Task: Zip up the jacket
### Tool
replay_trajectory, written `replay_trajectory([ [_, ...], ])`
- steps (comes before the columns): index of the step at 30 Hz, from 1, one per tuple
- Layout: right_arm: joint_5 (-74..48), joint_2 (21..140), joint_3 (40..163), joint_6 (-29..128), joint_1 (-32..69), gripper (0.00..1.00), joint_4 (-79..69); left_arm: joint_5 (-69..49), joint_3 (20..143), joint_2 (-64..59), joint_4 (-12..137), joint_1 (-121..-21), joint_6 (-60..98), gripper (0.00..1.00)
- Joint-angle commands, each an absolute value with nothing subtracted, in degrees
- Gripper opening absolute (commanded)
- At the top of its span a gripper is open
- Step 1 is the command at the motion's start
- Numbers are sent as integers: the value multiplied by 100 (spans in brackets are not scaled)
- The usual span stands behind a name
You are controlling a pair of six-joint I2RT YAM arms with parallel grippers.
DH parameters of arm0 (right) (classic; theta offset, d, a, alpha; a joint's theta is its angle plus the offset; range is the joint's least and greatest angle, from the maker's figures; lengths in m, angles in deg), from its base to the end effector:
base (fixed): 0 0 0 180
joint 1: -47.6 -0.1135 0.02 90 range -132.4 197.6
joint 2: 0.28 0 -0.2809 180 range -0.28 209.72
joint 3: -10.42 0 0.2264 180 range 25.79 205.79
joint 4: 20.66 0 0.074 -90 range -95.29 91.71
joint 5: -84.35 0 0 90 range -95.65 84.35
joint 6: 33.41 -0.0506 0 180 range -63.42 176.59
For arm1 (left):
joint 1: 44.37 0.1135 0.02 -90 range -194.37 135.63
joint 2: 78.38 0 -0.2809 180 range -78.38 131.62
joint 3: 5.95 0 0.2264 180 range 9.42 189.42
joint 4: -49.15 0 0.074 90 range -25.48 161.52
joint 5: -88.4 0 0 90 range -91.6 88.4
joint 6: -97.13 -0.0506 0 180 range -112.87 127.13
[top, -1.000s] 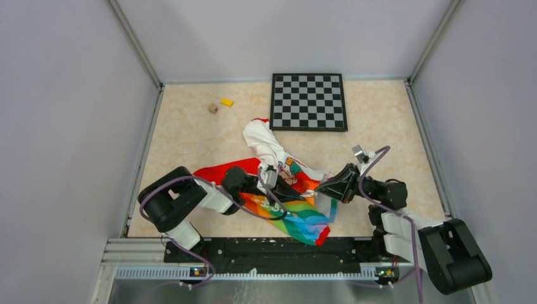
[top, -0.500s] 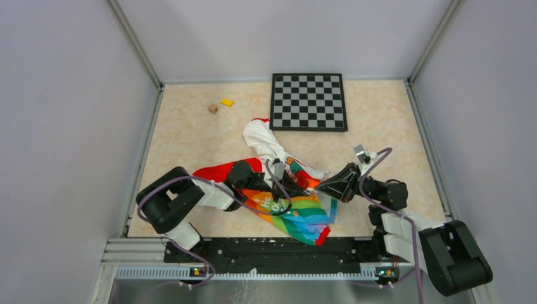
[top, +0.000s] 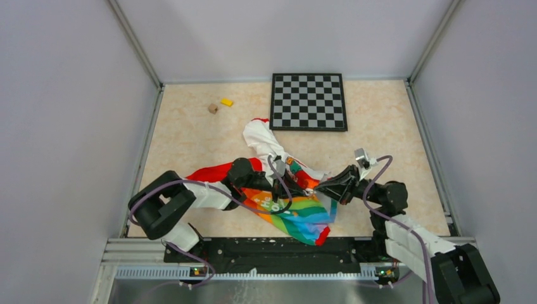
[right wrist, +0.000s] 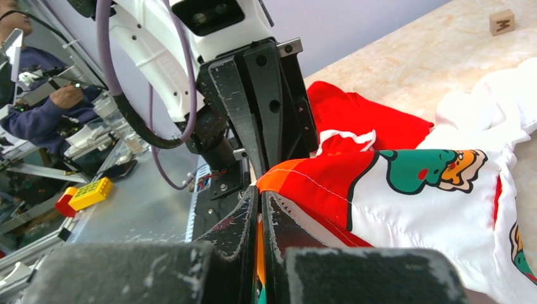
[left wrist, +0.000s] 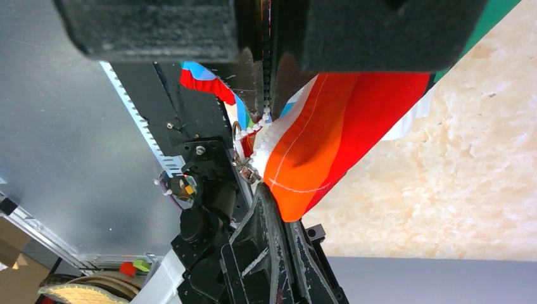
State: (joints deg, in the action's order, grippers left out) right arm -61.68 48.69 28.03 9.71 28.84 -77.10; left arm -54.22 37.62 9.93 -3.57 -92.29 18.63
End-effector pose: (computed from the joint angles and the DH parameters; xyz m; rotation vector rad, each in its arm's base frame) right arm 0.1016 0.0788 0.2509 -0.6544 1.3507 1.4957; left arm 0.1553 -0.2320 0.2495 1.2438 1.1265 -1.4579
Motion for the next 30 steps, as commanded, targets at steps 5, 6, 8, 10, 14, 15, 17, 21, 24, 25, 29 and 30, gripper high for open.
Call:
replay_trajectory([
  [5,-5956,4431,2963,1639,2735,0,-6948,-5519,4017,535,284,-9218,2102,0],
  [6,-5953,4426,2947,1635,2736,0,-6956,-5501,4036,530,379,-9218,2106,0],
  [8,-5965,4405,2939,1621,2734,0,-6994,-5496,4118,544,579,-9218,2126,0],
  [10,-5995,4403,2939,1572,2738,0,-7069,-5487,4192,590,717,-9218,2167,0],
  [14,-6045,4386,2907,1485,2732,0,-7202,-5444,4407,718,1166,-9209,2189,0],
  [15,-6049,4380,2900,1475,2732,0,-7208,-5438,4426,730,1214,-9204,2208,0],
  [17,-6054,4356,2887,1459,2733,0,-7202,-5354,4406,704,1256,-9160,2291,0],
  [21,-6033,4252,2869,1490,2739,0,-7108,-5312,4346,599,1293,-9064,2442,0],
  [24,-6014,4195,2876,1522,2735,0,-7032,-5297,4316,550,1294,-9005,2531,0],
  [25,-6014,4198,2878,1527,2739,0,-7015,-5287,4311,547,1304,-8999,2566,0],
  [29,-6000,4238,2887,1565,2738,0,-6973,-5321,4401,568,1344,-8972,2739,0],
  [30,-5993,4247,2894,1588,2734,0,-6945,-5383,4430,588,1333,-8972,2800,0],
])
